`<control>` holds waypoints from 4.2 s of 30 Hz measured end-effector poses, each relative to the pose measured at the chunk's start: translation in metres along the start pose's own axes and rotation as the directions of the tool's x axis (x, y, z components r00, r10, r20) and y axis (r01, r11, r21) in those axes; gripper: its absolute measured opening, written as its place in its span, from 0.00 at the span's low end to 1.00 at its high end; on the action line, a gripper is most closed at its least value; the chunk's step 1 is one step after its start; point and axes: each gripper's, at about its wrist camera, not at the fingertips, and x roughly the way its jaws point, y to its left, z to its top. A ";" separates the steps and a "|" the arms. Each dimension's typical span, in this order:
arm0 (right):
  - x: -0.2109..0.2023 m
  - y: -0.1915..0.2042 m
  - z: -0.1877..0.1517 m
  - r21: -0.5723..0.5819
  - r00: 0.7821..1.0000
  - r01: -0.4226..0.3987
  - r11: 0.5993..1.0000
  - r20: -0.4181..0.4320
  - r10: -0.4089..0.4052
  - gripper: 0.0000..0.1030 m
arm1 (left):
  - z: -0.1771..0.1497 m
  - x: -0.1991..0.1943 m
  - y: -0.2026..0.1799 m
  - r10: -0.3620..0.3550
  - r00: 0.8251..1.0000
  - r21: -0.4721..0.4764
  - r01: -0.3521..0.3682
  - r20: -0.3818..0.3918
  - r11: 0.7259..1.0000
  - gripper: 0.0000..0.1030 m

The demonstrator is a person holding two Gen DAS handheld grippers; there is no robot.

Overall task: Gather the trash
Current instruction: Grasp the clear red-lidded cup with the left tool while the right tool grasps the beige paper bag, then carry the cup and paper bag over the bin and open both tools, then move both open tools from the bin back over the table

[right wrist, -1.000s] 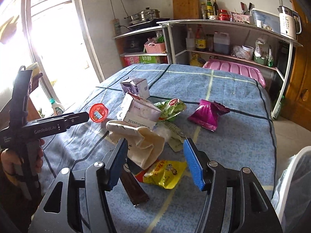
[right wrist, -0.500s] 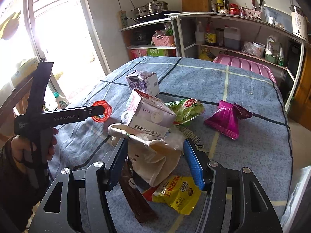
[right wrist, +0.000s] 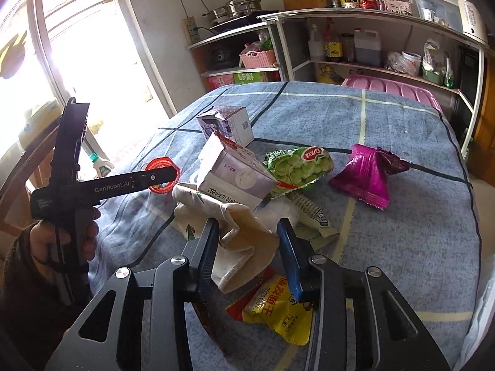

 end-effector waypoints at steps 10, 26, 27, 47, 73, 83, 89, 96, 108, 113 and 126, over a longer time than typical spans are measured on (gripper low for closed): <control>-0.012 -0.001 -0.004 0.018 1.000 0.000 1.000 0.029 0.000 0.33 | -0.004 -0.008 0.004 0.001 1.000 -0.017 -0.001 0.022 1.000 0.44; -0.052 -0.005 -0.016 0.047 0.993 0.018 0.999 0.117 -0.024 0.18 | -0.026 -0.059 -0.041 -0.046 0.996 0.059 0.042 0.075 0.997 0.44; -0.055 -0.006 -0.017 0.052 0.992 0.019 0.998 0.123 -0.025 0.18 | -0.028 -0.062 -0.045 -0.053 0.996 0.064 0.048 0.076 0.997 0.44; -0.134 -0.047 -0.044 0.180 0.962 0.085 0.980 0.240 -0.127 0.17 | -0.054 -0.096 -0.146 -0.181 0.980 0.223 0.160 0.077 0.961 0.44; -0.251 -0.158 -0.102 0.398 0.826 0.419 0.816 0.206 -0.525 0.17 | -0.099 -0.059 -0.341 -0.431 0.889 0.424 0.454 -0.156 0.784 0.44; -0.259 -0.188 -0.125 0.427 0.785 0.513 0.745 0.119 -0.609 0.19 | -0.125 -0.032 -0.390 -0.414 0.878 0.463 0.479 -0.242 0.745 0.44; -0.257 -0.201 -0.133 0.439 0.783 0.533 0.724 0.070 -0.619 0.28 | -0.134 -0.022 -0.402 -0.401 0.875 0.464 0.483 -0.271 0.742 0.44; -0.259 -0.204 -0.139 0.457 0.789 0.519 0.722 0.069 -0.611 0.44 | -0.136 -0.020 -0.402 -0.397 0.874 0.458 0.484 -0.279 0.746 0.54; -0.249 -0.177 -0.127 0.430 0.817 0.474 0.768 0.111 -0.566 0.44 | -0.123 -0.040 -0.363 -0.384 0.901 0.437 0.434 -0.202 0.788 0.55; -0.239 -0.159 -0.116 0.397 0.836 0.444 0.803 0.138 -0.531 0.44 | -0.113 -0.053 -0.331 -0.356 0.925 0.418 0.377 -0.131 0.826 0.55; -0.193 -0.108 -0.088 0.302 0.903 0.337 0.892 0.163 -0.397 0.44 | -0.080 -0.076 -0.237 -0.250 0.968 0.309 0.236 0.005 0.921 0.57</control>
